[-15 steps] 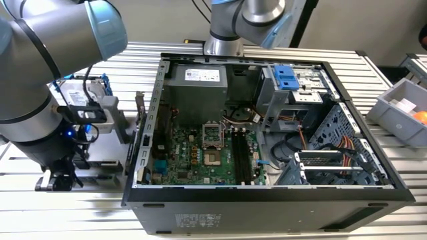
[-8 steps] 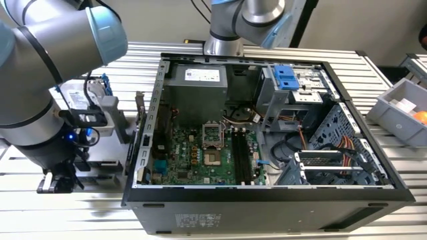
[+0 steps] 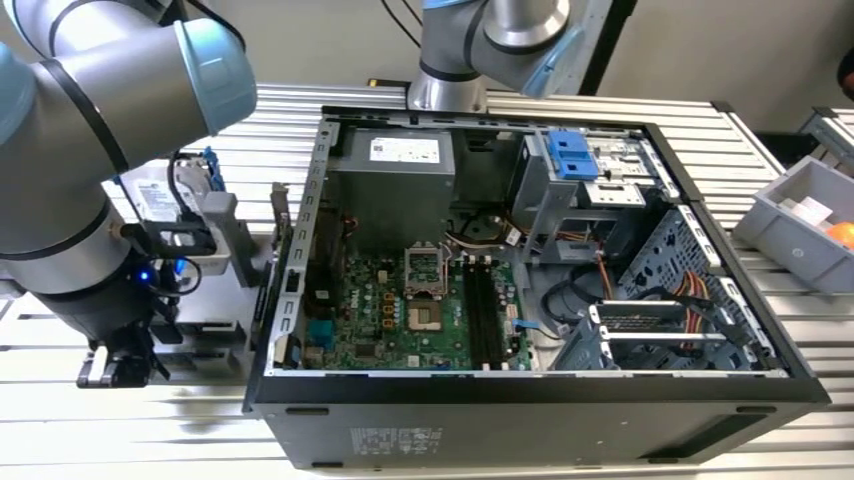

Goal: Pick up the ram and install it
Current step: 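Pick up the ram and move it above insertion slot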

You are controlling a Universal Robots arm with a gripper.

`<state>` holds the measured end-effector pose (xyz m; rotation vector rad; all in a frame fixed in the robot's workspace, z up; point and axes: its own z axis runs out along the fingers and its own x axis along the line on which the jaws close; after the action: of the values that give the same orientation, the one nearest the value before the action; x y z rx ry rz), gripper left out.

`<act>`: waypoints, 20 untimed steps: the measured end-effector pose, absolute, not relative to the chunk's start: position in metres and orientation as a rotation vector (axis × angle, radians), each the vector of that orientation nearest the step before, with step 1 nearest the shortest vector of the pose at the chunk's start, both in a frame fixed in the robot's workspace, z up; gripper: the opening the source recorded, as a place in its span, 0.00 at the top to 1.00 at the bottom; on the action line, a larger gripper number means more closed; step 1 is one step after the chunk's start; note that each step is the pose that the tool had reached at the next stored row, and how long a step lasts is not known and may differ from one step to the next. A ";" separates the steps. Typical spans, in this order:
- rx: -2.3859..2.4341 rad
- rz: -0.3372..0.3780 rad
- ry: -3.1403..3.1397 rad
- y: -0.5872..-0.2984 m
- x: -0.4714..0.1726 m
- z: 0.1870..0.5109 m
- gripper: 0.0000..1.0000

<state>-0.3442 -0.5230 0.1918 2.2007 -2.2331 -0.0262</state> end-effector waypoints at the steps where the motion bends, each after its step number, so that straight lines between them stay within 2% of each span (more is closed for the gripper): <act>1: 2.201 -0.026 -2.233 -0.523 -0.344 0.192 0.00; 4: 2.201 -0.026 -2.233 -0.523 -0.344 0.192 0.00; 5: 2.201 -0.026 -2.233 -0.523 -0.344 0.192 1.00; 20: 2.200 -0.028 -2.233 -0.523 -0.344 0.192 1.00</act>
<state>-0.3442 -0.5230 0.1917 2.2003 -2.2325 -0.0275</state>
